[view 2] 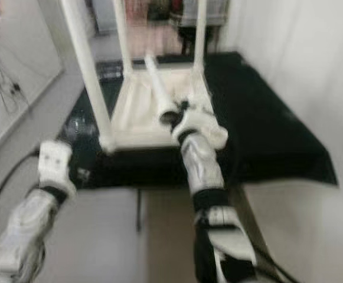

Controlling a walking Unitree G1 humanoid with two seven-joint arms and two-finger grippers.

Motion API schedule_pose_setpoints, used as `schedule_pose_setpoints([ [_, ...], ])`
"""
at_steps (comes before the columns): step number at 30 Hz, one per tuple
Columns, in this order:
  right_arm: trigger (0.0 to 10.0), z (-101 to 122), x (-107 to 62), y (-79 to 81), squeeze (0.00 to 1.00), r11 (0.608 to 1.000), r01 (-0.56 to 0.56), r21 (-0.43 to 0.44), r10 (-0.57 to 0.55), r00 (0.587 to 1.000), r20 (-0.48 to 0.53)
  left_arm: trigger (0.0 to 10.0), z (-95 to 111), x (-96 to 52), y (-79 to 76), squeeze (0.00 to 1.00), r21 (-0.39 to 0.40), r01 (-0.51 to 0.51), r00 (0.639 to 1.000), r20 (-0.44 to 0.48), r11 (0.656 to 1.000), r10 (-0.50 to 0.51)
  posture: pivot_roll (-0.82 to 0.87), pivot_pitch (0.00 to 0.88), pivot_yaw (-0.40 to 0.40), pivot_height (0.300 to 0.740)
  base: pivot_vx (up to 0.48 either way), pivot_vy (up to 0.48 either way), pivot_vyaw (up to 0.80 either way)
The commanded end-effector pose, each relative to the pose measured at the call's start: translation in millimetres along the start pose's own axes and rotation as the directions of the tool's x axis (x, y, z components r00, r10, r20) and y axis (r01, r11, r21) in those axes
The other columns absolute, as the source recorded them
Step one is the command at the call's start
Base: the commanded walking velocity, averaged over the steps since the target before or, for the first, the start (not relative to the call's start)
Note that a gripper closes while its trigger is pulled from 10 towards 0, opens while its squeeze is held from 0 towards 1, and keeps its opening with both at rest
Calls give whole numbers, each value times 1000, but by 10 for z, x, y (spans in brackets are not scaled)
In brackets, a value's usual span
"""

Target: Building children table

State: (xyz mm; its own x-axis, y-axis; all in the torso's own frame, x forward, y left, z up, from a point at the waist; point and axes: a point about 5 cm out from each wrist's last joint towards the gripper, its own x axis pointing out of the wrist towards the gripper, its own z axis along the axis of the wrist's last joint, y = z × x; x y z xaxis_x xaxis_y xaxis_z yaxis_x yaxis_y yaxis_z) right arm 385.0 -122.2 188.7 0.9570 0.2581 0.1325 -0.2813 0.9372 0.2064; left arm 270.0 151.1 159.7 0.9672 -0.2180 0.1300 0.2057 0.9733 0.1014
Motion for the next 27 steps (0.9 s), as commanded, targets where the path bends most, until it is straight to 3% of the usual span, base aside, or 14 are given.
schedule_pose_setpoints([
  [1, 10000, 67, 24, 13, 0, 1000, 3, -11, -3, 999, 34, 10000, 12, 7, 6, 0, 7, 3, 1000, 7, 1000, -3, -66, 0, 48, 740, 0, 0, 0],
  [4, 10000, 42, 19, 17, 0, 1000, -7, -10, 8, 1000, 25, 10000, 23, 13, 15, 0, 1, -6, 1000, 14, 1000, 6, -67, 0, 47, 740, 0, 0, 0],
  [16, 10000, 48, 18, 83, 0, 998, -60, 1, 60, 997, 44, 10000, 126, 100, 66, 0, -78, -22, 998, 50, 997, 26, -64, 0, 42, 740, 0, 0, -800],
  [19, 10000, 135, 1, 202, 0, 988, -147, 53, 139, 982, 126, 10000, 300, 173, 65, 0, -246, 17, 992, 129, 969, 15, -63, 0, 44, 740, 0, 0, -267],
  [24, 10000, 186, -18, 261, 0, 976, -199, 87, 181, 967, 177, 10000, 425, 206, 88, 0, -357, 57, 981, 192, 932, 13, -60, 0, 43, 740, 0, 0, 0],
  [25, 10000, 225, -29, 259, 0, 978, -196, 75, 177, 962, 210, 10000, 484, 215, 105, 1000, -419, 84, 974, 225, 904, 13, -60, 0, 43, 740, 0, 0, 0],
  [26, 10000, 225, -29, 259, 0, 978, -196, 75, 177, 962, 210, 10000, 484, 215, 105, 1000, -419, 84, 974, 225, 904, 13, -60, 0, 43, 740, 0, 0, 0],
  [27, 10000, 272, -38, 238, 0, 976, -192, 106, 161, 955, 250, 10000, 567, 227, 128, 1000, -520, 135, 963, 269, 843, 12, -57, 0, 40, 740, 0, 0, 0],
])
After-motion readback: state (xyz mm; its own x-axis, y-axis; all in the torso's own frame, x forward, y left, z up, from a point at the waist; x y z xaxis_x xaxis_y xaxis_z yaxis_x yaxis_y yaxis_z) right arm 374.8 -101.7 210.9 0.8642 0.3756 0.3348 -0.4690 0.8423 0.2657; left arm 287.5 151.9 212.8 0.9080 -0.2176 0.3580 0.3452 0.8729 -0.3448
